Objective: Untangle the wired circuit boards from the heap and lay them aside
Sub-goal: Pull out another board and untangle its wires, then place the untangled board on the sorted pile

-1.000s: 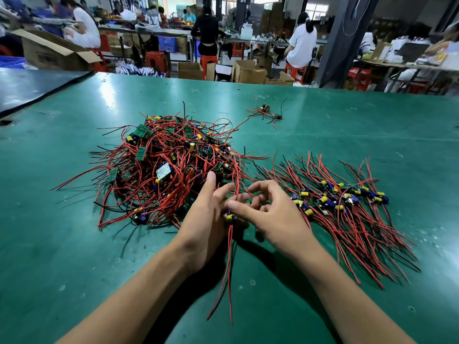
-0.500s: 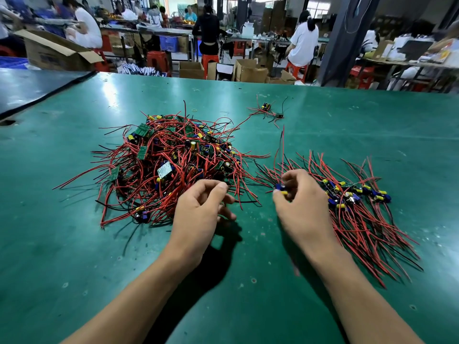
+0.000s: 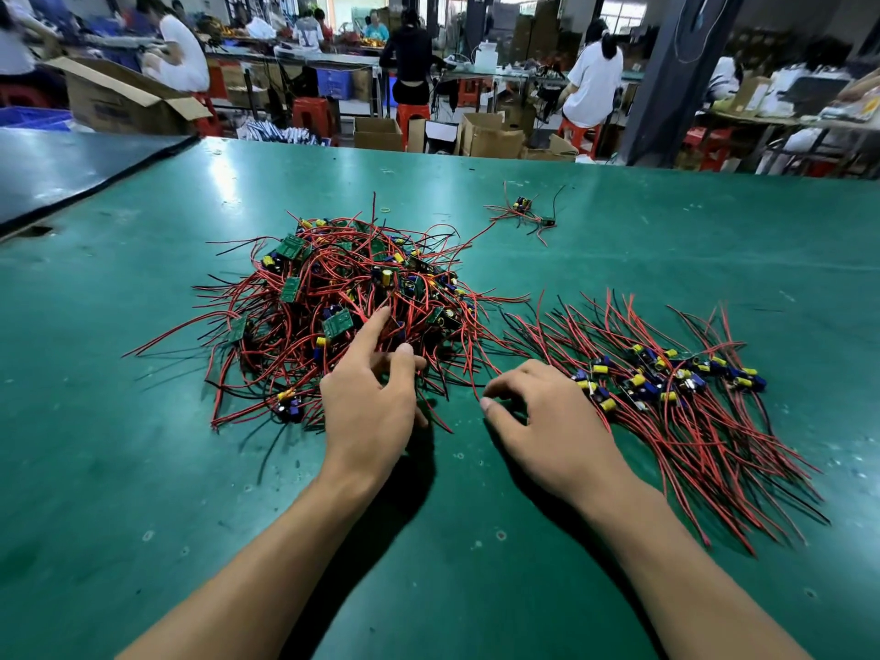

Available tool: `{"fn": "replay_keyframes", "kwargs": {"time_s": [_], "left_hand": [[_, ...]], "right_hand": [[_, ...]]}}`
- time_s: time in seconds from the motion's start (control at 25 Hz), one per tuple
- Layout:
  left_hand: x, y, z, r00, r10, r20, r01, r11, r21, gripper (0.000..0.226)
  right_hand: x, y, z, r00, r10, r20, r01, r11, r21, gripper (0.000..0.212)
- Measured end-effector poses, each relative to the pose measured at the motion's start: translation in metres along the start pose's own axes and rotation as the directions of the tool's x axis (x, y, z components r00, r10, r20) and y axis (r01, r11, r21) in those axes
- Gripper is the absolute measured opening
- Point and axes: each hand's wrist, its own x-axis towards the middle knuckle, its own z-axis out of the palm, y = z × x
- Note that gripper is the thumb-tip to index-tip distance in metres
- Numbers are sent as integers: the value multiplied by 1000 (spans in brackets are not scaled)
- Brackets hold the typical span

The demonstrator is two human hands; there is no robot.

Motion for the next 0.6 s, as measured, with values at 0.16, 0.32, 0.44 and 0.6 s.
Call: {"fn": "replay_keyframes", "kwargs": {"time_s": [0.16, 0.32, 0.44, 0.6], "left_hand": [[4, -5, -4, 997, 74, 1, -73, 979, 188, 49], [8, -6, -9, 997, 73, -23, -68, 981, 181, 23], [10, -1, -12, 995, 82, -55, -74, 989, 131, 8], [8, 6, -13, 991, 111, -68, -105, 991, 81, 10]], "right_hand": [[3, 11, -3, 992, 111, -61, -115, 992, -57, 19], [2, 11, -3, 988, 137, -75, -143, 987, -70, 20], [2, 10, -2, 990, 124, -61, -128, 990, -61, 20], [1, 10, -3, 992, 119, -48, -120, 992, -33, 19]]}}
